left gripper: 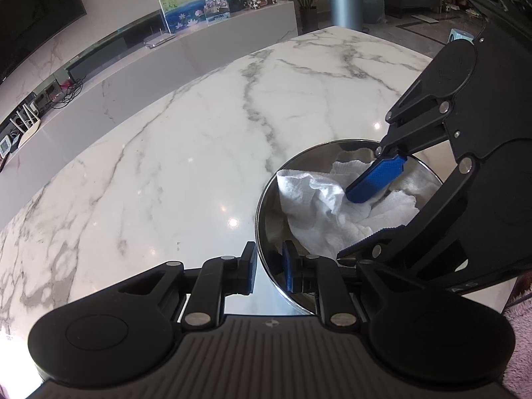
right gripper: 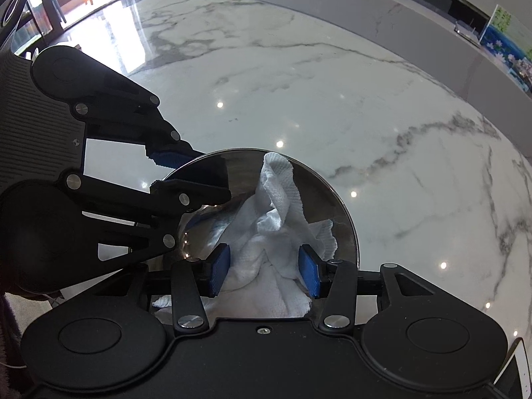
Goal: Clean bowl
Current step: 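Scrub the tissue along the bowl bottom with the right gripper while the left gripper holds the rim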
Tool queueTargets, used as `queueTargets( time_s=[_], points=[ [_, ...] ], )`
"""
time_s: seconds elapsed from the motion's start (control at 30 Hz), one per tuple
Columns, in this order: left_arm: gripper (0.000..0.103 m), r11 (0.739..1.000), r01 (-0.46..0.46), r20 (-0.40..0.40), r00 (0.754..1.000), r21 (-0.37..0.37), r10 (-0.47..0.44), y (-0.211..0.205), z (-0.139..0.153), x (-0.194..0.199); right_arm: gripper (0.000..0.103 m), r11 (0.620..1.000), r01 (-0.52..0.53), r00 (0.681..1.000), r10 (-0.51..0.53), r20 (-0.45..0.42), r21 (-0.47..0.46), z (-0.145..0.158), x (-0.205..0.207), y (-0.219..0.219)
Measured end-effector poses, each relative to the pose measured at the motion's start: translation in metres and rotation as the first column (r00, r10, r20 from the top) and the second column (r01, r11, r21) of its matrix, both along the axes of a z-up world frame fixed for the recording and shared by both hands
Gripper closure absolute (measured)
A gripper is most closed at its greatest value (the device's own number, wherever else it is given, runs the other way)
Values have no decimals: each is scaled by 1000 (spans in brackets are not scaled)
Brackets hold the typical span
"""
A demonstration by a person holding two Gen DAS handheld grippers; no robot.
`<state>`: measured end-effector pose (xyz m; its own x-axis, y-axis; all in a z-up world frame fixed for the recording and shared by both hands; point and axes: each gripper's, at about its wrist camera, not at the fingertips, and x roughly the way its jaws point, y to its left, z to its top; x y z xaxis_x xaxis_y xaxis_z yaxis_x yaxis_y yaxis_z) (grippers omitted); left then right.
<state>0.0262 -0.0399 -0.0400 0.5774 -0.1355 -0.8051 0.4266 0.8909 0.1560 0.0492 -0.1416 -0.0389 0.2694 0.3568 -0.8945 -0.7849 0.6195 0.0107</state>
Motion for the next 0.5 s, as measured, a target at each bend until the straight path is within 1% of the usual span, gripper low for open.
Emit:
queueTargets(
  time_s=[0.07,0.13,0.17,0.2,0.3,0.4,0.5],
  points=[
    [84,1000,-4,-6,1000,-7,4,1,0,1,60,1000,-17,1000,17,15,-5,-1,-2,2],
    [80,1000,-11,-7,1000,0,11,2,0,1,64,999,-39,998,40,51,-28,-3,-6,7],
    [80,1000,-12,-9,1000,-1,12,2,-1,2,68,998,-46,997,49,65,-38,-4,-8,9],
    [80,1000,-13,-11,1000,-2,13,2,-1,2,73,997,-55,995,59,80,-46,-4,-10,12],
    [80,1000,-18,-16,1000,-8,18,3,-1,4,81,995,-80,991,86,105,-60,-4,-16,17],
    [80,999,-26,-23,999,-23,26,5,-2,5,85,994,-84,987,93,132,-74,-5,-18,19],
    [82,998,-34,-46,998,-57,31,8,-4,9,86,992,-81,984,95,154,-92,-5,-20,20]
  ],
)
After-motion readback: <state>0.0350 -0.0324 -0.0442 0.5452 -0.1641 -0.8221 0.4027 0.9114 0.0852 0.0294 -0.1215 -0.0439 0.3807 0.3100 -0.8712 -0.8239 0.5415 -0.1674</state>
